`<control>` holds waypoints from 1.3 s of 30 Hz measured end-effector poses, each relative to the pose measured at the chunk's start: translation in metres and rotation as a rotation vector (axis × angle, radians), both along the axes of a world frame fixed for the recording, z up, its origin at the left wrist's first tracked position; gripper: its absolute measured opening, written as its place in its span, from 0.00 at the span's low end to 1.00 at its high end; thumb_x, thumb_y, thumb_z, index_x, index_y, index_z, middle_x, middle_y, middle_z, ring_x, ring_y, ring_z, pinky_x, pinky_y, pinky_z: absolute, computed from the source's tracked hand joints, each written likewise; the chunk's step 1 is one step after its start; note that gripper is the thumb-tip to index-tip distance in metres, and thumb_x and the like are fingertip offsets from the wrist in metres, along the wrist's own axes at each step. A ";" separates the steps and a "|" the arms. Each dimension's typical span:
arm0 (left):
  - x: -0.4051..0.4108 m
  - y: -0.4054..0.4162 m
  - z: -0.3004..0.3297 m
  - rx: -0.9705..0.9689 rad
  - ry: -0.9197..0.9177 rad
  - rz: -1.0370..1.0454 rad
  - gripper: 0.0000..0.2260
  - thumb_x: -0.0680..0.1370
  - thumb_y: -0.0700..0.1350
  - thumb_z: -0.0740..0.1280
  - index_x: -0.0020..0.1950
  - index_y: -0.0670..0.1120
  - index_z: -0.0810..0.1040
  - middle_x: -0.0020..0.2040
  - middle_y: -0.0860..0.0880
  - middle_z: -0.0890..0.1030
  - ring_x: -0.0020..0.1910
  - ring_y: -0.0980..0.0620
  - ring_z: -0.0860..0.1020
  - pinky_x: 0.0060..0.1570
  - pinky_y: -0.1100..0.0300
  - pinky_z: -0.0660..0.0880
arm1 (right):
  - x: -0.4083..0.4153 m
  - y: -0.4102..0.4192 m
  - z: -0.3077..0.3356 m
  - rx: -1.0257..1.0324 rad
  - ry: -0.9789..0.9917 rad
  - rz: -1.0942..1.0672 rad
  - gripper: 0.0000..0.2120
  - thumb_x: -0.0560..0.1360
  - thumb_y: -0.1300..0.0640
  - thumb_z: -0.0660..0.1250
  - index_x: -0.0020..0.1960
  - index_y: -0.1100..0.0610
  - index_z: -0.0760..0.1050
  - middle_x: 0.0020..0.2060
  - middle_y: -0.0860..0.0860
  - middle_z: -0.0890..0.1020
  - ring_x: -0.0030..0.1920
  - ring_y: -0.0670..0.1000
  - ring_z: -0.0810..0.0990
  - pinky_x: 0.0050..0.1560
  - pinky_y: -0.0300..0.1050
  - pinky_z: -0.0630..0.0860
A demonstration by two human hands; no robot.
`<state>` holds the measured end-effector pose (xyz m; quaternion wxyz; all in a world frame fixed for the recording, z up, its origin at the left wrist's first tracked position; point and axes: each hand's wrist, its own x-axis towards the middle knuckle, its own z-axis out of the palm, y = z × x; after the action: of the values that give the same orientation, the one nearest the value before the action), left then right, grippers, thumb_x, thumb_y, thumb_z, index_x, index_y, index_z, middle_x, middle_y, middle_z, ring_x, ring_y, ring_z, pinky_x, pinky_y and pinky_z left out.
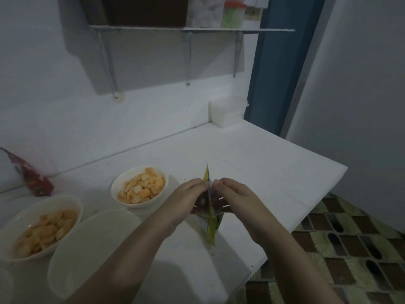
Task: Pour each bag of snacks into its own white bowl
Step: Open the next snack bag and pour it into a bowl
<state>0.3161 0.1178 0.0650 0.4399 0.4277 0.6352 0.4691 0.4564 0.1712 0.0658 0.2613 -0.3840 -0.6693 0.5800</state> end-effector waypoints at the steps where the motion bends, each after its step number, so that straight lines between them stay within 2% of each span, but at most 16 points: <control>1: -0.001 0.000 -0.001 -0.008 -0.022 -0.016 0.15 0.82 0.49 0.59 0.36 0.48 0.73 0.32 0.50 0.72 0.36 0.49 0.77 0.38 0.59 0.74 | 0.000 0.000 -0.001 0.002 -0.001 0.005 0.16 0.81 0.47 0.61 0.40 0.54 0.79 0.38 0.49 0.81 0.43 0.50 0.79 0.57 0.58 0.78; 5: -0.002 0.000 -0.002 -0.023 -0.048 -0.029 0.18 0.83 0.47 0.58 0.33 0.52 0.76 0.29 0.53 0.71 0.30 0.55 0.74 0.34 0.64 0.72 | -0.001 0.000 -0.004 0.036 -0.046 0.010 0.19 0.80 0.45 0.62 0.45 0.60 0.77 0.38 0.50 0.81 0.41 0.47 0.78 0.51 0.51 0.78; 8: -0.003 0.001 -0.001 0.025 0.054 -0.048 0.14 0.83 0.45 0.59 0.38 0.46 0.75 0.29 0.53 0.71 0.29 0.56 0.71 0.33 0.66 0.69 | -0.004 -0.001 -0.004 0.050 -0.068 -0.010 0.21 0.80 0.45 0.62 0.44 0.63 0.76 0.35 0.50 0.79 0.38 0.47 0.77 0.46 0.45 0.76; 12: -0.002 -0.002 -0.002 0.094 0.095 -0.084 0.12 0.83 0.41 0.58 0.40 0.42 0.72 0.30 0.52 0.68 0.27 0.60 0.68 0.30 0.70 0.67 | -0.008 0.000 -0.002 0.056 -0.115 -0.028 0.17 0.82 0.52 0.59 0.41 0.64 0.73 0.33 0.51 0.77 0.36 0.49 0.74 0.41 0.45 0.72; 15: -0.003 -0.003 -0.009 0.159 0.150 -0.077 0.13 0.82 0.40 0.59 0.37 0.45 0.72 0.30 0.53 0.69 0.29 0.58 0.67 0.33 0.65 0.66 | -0.012 0.000 0.001 0.143 -0.190 -0.033 0.14 0.79 0.57 0.59 0.40 0.66 0.70 0.33 0.53 0.74 0.35 0.49 0.71 0.39 0.45 0.70; 20: -0.001 -0.001 -0.014 0.252 0.258 -0.032 0.10 0.77 0.42 0.61 0.36 0.42 0.73 0.30 0.50 0.71 0.31 0.54 0.68 0.36 0.55 0.66 | -0.012 -0.001 0.008 0.330 -0.286 -0.063 0.13 0.77 0.59 0.61 0.34 0.60 0.68 0.30 0.55 0.70 0.32 0.50 0.66 0.34 0.45 0.62; 22: -0.002 -0.001 -0.015 0.268 0.293 0.049 0.13 0.78 0.40 0.62 0.33 0.46 0.72 0.29 0.54 0.70 0.30 0.55 0.67 0.35 0.56 0.65 | -0.008 0.002 0.008 0.359 -0.337 -0.077 0.13 0.76 0.58 0.62 0.34 0.62 0.69 0.31 0.56 0.72 0.31 0.50 0.67 0.33 0.45 0.63; 24: -0.010 -0.002 -0.012 0.252 0.259 0.111 0.15 0.78 0.40 0.62 0.31 0.49 0.71 0.27 0.56 0.69 0.29 0.56 0.67 0.35 0.57 0.65 | -0.002 0.004 0.006 0.319 -0.369 -0.084 0.14 0.76 0.58 0.62 0.37 0.66 0.71 0.32 0.60 0.77 0.31 0.51 0.70 0.32 0.52 0.69; 26: -0.015 -0.003 -0.009 0.229 0.253 0.079 0.14 0.79 0.41 0.62 0.32 0.48 0.71 0.28 0.56 0.69 0.30 0.56 0.67 0.35 0.57 0.65 | 0.001 0.005 0.004 0.273 -0.390 -0.070 0.15 0.76 0.56 0.62 0.41 0.68 0.74 0.37 0.62 0.81 0.34 0.54 0.76 0.40 0.59 0.79; 27: -0.013 -0.004 -0.008 0.217 0.274 0.044 0.13 0.79 0.41 0.62 0.33 0.47 0.72 0.28 0.56 0.70 0.30 0.56 0.68 0.35 0.57 0.66 | 0.000 0.004 0.005 0.260 -0.401 -0.060 0.15 0.77 0.54 0.61 0.42 0.67 0.75 0.39 0.62 0.82 0.36 0.56 0.79 0.44 0.60 0.80; 30: -0.003 -0.006 -0.005 0.199 0.338 -0.005 0.11 0.78 0.41 0.62 0.36 0.42 0.72 0.30 0.52 0.71 0.31 0.55 0.69 0.35 0.59 0.66 | -0.006 0.002 0.008 0.230 -0.443 0.004 0.16 0.76 0.51 0.61 0.49 0.64 0.77 0.43 0.59 0.84 0.46 0.59 0.83 0.49 0.62 0.81; 32: -0.003 -0.006 -0.004 0.237 0.425 0.084 0.10 0.77 0.42 0.63 0.35 0.42 0.73 0.29 0.51 0.71 0.30 0.55 0.68 0.33 0.59 0.65 | -0.006 0.005 0.011 0.277 -0.466 0.015 0.15 0.76 0.52 0.62 0.48 0.64 0.79 0.43 0.59 0.85 0.45 0.59 0.83 0.48 0.62 0.81; 35: -0.012 -0.007 -0.001 0.366 0.552 0.308 0.11 0.76 0.42 0.63 0.32 0.46 0.71 0.27 0.54 0.69 0.28 0.59 0.66 0.30 0.63 0.61 | 0.004 0.011 0.019 0.330 -0.366 -0.132 0.14 0.76 0.54 0.61 0.43 0.66 0.77 0.39 0.61 0.83 0.40 0.59 0.83 0.45 0.62 0.81; 37: -0.008 -0.010 0.001 0.477 0.519 0.313 0.13 0.77 0.42 0.62 0.32 0.49 0.69 0.26 0.56 0.67 0.28 0.59 0.66 0.29 0.66 0.61 | 0.006 0.007 0.025 0.405 -0.299 -0.208 0.14 0.76 0.54 0.59 0.43 0.66 0.75 0.39 0.61 0.81 0.41 0.60 0.82 0.43 0.63 0.80; 39: 0.001 -0.014 0.000 0.543 0.398 0.291 0.12 0.79 0.41 0.60 0.35 0.47 0.69 0.28 0.56 0.69 0.30 0.59 0.67 0.31 0.67 0.62 | 0.004 -0.001 0.030 0.514 -0.287 -0.246 0.13 0.79 0.56 0.59 0.43 0.64 0.74 0.39 0.58 0.80 0.42 0.58 0.80 0.41 0.60 0.79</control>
<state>0.3175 0.1040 0.0648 0.1067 0.5171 0.6149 0.5857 0.4604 0.1697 0.0960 0.3209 -0.4613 -0.7725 0.2958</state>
